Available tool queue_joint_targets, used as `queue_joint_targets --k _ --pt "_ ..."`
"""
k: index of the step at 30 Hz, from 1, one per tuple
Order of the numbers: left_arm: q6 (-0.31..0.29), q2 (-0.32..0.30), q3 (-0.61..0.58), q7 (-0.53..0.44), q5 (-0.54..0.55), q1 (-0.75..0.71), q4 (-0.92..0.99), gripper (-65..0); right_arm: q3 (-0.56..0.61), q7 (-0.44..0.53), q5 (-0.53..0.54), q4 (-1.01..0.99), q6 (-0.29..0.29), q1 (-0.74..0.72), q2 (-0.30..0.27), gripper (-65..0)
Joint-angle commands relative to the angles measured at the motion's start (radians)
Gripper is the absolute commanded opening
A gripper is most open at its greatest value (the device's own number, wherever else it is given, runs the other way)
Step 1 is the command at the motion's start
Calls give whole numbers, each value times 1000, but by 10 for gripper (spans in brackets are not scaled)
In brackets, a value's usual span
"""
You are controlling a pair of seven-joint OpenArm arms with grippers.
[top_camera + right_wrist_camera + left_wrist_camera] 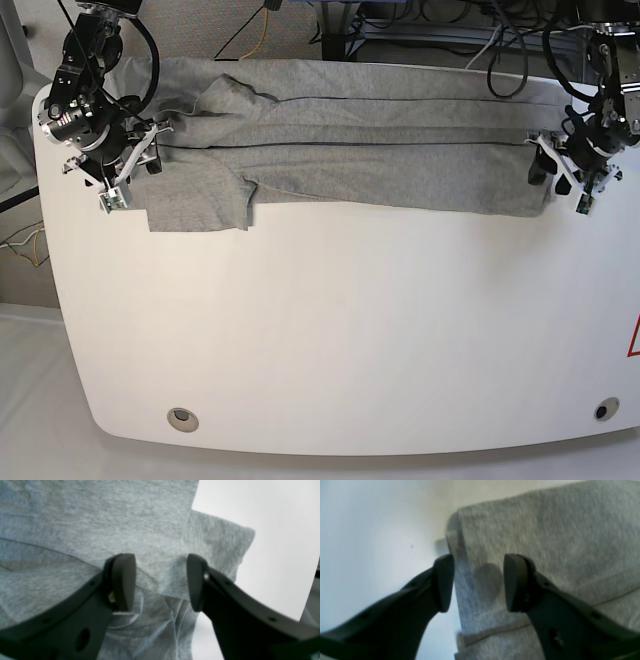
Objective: Fold the T-shirt properly
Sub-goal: 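Open both grippers to release the folded hem onto the shirt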
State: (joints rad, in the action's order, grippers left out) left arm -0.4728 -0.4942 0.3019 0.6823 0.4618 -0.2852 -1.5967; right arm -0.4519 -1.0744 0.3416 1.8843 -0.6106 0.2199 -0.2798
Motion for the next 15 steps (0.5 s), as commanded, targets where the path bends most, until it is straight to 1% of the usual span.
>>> queue_joint_targets --k 1,4,6,10,15 --pt "-4 -24 20 -13 4 8 -19 -320 -7 21 22 25 -7 -5 -17 -313" --pt "-5 -22 28 -19 5 34 -22 -312 -7 23 55 30 -1 -12 -17 -287" --pt "-7 -22 29 -22 3 45 -26 -320 -6 27 73 32 -1 -18 -18 -285" --pt "-9 -21 31 -28 2 61 -40 -329 -6 29 101 32 1 -42 -18 -287" --pt "-10 -17 23 -39 6 78 -58 -335 -3 29 102 19 1 -101 -16 -300"
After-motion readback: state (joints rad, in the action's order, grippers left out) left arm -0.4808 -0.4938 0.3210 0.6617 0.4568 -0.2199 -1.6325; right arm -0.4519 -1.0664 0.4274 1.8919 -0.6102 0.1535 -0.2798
